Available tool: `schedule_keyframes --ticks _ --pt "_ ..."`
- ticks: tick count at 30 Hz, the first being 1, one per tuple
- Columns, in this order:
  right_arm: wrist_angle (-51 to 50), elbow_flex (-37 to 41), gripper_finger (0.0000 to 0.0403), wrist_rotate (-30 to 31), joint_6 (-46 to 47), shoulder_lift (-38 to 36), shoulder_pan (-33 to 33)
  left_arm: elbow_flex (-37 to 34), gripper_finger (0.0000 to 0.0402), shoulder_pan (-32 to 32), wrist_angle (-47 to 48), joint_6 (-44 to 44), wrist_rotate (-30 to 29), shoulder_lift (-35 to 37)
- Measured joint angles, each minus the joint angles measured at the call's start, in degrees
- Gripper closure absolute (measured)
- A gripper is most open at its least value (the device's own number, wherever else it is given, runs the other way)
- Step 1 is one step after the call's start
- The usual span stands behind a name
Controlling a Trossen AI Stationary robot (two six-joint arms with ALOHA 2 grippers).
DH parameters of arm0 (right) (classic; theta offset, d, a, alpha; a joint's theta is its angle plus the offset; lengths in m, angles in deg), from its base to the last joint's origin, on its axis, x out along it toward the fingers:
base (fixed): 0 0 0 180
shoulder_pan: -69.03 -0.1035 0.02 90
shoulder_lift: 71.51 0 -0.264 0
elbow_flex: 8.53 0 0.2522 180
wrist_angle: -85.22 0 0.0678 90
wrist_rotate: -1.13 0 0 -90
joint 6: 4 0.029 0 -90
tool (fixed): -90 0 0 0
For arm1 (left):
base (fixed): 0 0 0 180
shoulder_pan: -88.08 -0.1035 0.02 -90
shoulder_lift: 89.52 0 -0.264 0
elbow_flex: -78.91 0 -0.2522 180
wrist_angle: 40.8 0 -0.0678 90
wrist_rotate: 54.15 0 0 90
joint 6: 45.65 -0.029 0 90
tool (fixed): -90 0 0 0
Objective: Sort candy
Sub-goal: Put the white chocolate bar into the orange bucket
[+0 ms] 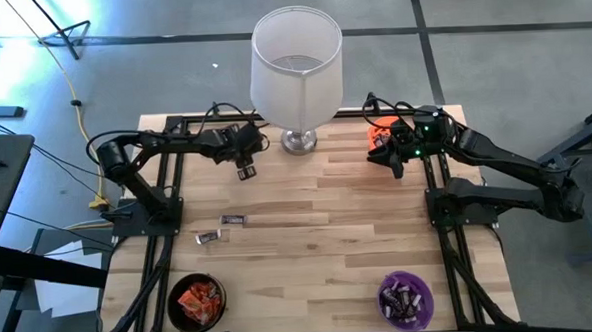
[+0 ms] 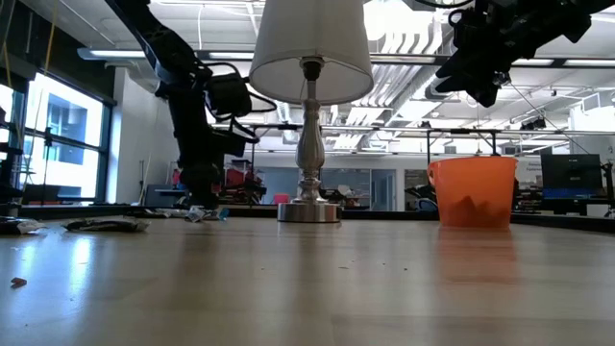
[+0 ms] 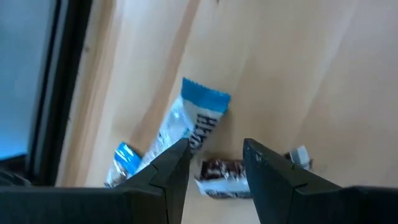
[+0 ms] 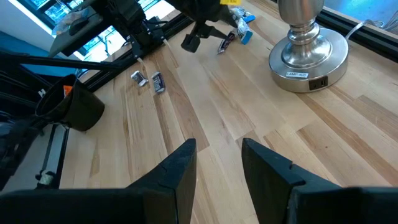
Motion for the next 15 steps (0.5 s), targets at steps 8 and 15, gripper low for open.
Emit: schedule_keyframes --ticks 8,15 --pt "-0.01 0.01 0.0279 0.01 -0.01 0.0 0.01 0.0 0.0263 -2.4 -2.43 -2.08 1.68 -1.97" --pt "-0.01 0.01 0.0279 0.01 -0.01 0.0 -0.01 0.42 0.0264 -3.44 -4.15 -3.74 -1.04 -8.04"
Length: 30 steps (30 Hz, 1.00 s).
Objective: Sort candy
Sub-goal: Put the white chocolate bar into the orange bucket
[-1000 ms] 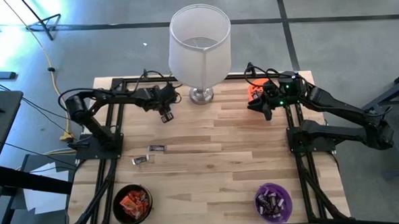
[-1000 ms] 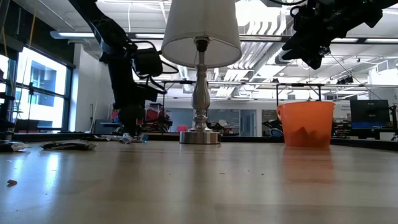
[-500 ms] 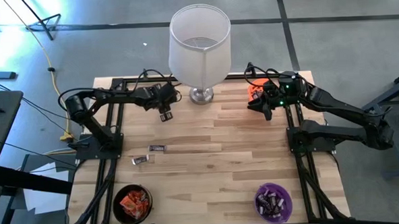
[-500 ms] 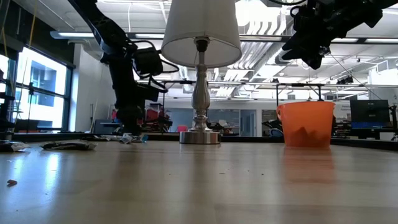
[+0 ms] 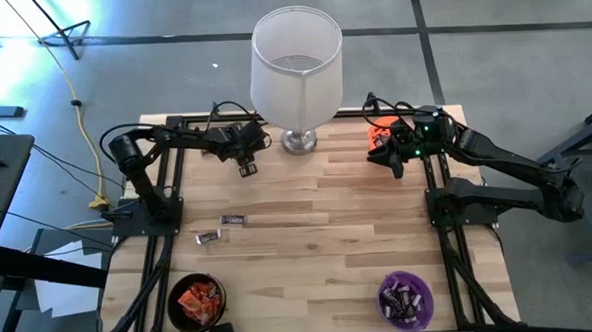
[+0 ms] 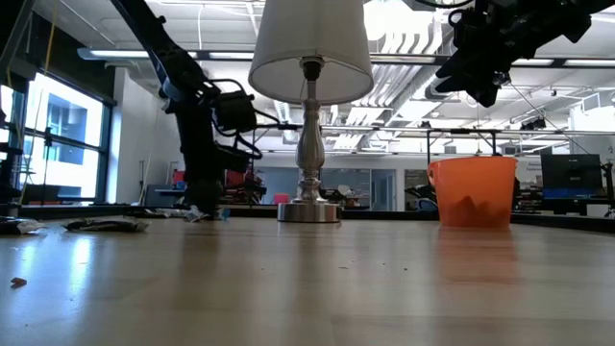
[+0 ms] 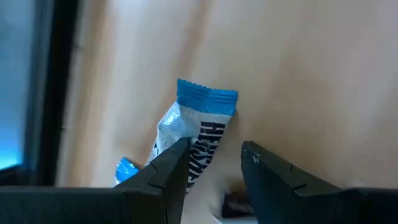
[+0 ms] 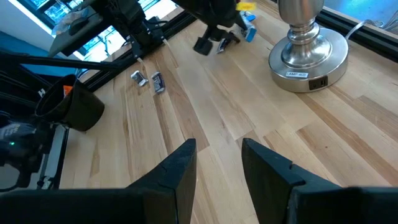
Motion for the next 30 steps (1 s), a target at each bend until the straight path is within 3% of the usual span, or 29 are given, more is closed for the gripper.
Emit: schedule_keyframes --ticks 8,17,24,30 --pt "0.0 -0.02 0.0279 0.0 0.02 0.0 0.0 -0.21 0.0274 -0.15 -0.76 3.1 0.97 -0.02" --pt "-0.01 0.0 0.0279 0.0 0.01 0.0 0.01 -0.21 0.0393 -0.17 1.13 10.13 3.82 -0.05" --pt "0.0 0.0 0.0279 -0.02 0.0 0.0 0.01 -0.33 0.04 2.25 2.09 15.2 4.73 1.27" --pt "-0.04 0.0 0.0279 0.0 0.0 -0.01 0.02 0.65 0.0401 4.5 3.76 17.05 6.65 6.91"
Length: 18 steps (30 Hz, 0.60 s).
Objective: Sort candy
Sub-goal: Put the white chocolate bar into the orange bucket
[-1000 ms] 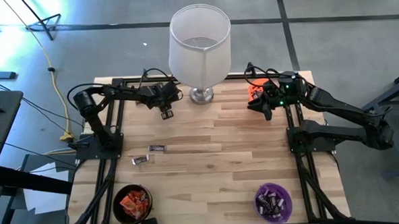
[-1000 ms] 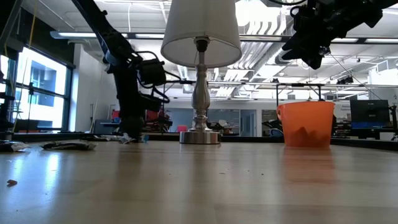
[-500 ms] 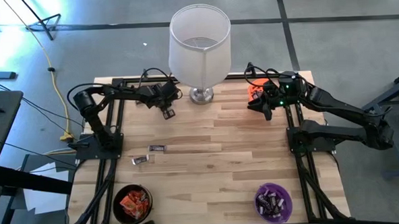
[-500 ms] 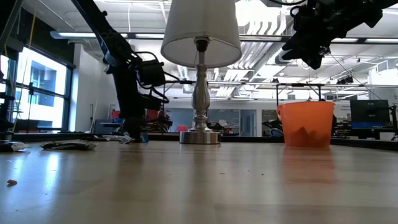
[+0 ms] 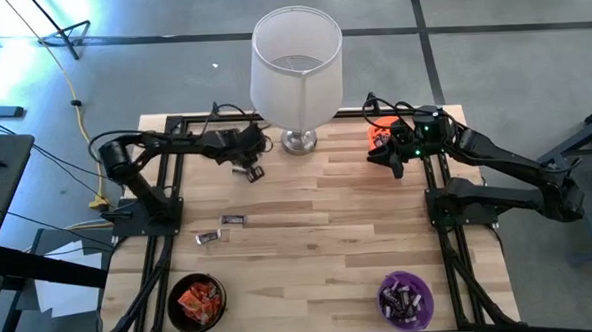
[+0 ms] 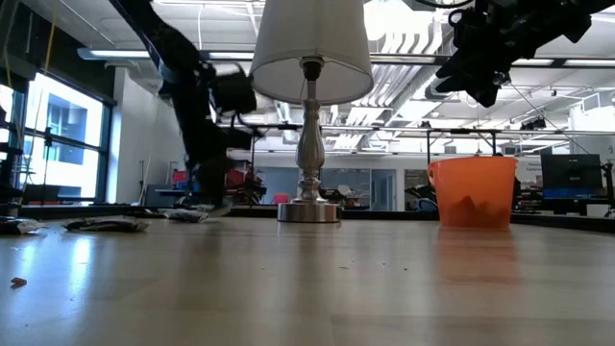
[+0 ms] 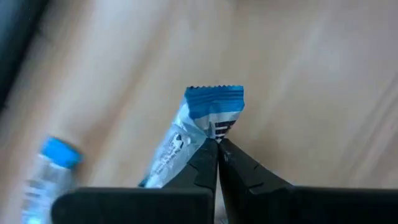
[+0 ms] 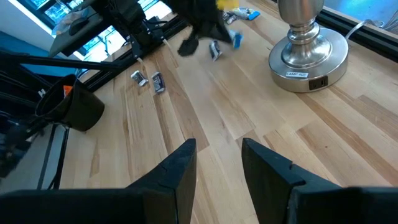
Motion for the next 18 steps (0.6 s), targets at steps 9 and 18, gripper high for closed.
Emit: schedule_keyframes --ticks 9,18 --pt "-0.11 -0.02 0.0279 0.0 0.0 0.01 -0.01 0.14 0.0401 3.14 0.79 6.43 -0.37 10.98" --pt "-0.13 0.0 0.0279 0.0 0.0 0.01 0.01 0.33 0.0401 12.27 -0.06 17.05 3.64 22.56"
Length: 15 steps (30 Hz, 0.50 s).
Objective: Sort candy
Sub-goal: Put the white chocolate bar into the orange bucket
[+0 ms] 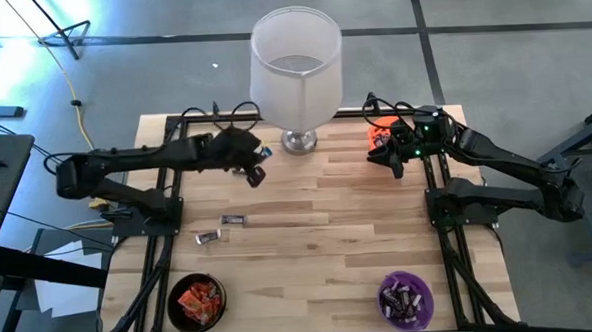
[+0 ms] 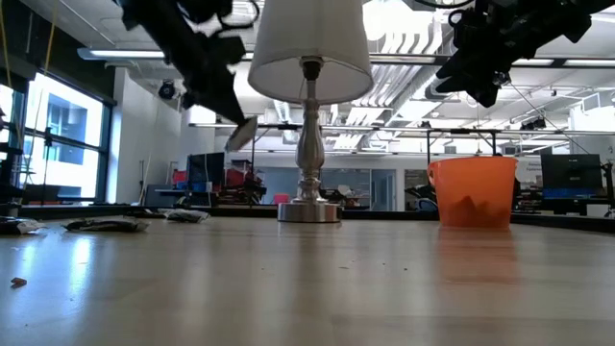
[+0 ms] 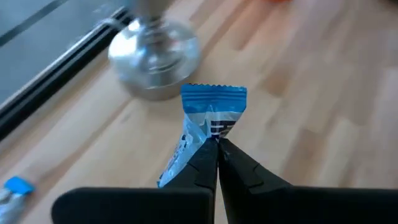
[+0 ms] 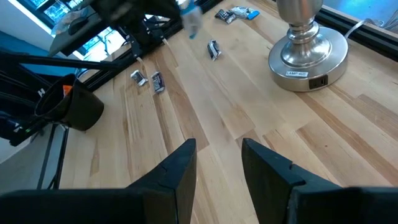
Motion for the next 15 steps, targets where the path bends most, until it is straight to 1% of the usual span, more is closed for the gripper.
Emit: schedule_keyframes --ticks 7,11,15 --pt "0.0 -0.02 0.0279 0.0 0.0 0.0 0.0 0.02 0.0401 8.37 -1.46 5.01 -0.44 4.79" --pt "0.0 0.0 0.0279 0.0 0.0 0.0 -0.02 0.02 0.0401 12.81 -2.13 8.2 -1.18 5.99" --pt "0.0 0.0 0.0279 0.02 0.0 -0.01 0.0 0.02 0.0401 17.37 -5.33 9.79 -1.57 6.3"
